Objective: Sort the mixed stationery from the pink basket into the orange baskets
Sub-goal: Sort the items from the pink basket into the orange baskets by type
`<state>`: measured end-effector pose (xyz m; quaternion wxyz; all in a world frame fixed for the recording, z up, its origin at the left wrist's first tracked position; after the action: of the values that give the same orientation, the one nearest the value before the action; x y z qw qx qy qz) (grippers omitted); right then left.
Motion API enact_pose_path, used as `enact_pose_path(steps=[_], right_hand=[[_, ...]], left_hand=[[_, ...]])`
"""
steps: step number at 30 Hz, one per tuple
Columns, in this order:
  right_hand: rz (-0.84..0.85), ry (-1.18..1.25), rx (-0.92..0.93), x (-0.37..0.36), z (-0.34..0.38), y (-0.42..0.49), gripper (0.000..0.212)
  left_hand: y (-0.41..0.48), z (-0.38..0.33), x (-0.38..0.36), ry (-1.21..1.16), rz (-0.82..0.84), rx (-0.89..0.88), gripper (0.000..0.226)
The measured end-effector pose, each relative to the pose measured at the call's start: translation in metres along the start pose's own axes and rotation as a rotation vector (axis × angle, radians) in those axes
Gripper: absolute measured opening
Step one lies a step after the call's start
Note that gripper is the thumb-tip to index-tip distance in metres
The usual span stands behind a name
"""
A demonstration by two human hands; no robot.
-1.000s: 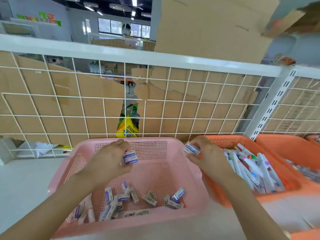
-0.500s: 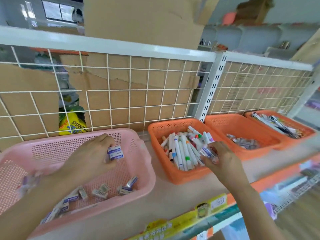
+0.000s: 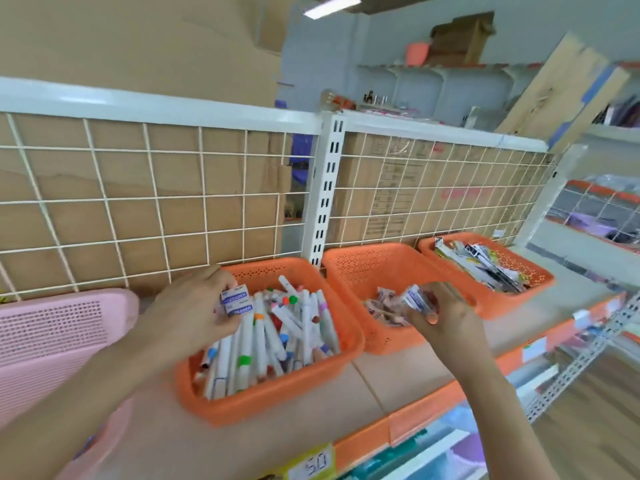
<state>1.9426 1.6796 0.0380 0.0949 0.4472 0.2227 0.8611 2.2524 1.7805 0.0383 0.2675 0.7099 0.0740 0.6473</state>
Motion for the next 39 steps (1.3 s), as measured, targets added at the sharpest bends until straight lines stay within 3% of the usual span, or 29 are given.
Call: enact_pose_path(steps=[10,20,29,39], right_hand=[[0.124,-0.011,0.04,-0.021,-0.076,0.057,0.029],[0.224,-0.071,0.072,-0.057,-0.104,0.085,0.028],[0.09,-0.043,0.124,-0.046,-0.092,0.09,0.032],[0.155,0.109,0.273,-0.07,-0.014,0.061,0.031]], left_hand=[[0.097,-0.088,-0.07,-0.202,-0.004,0.07,0.029],[0.168,-0.149,-0.149,-0.189,0.244,-0.022,0.04],[0.129,-0.099,-0.097,-0.006,0.091,0.118,0.048],[0.003,-0.037,-0.016,0.212,0.002,0.381,0.049]])
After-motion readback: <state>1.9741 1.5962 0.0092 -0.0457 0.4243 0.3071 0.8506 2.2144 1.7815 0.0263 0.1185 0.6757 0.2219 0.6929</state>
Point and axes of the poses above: each hand's wrist, its own y-axis towards the middle knuckle, its own x-axis out of the back of the hand, z = x × y, the point moved 10 cm from there along y, towards the middle knuckle, and after that the axes turned 14 degrees about -x, right-handed, at the moved point
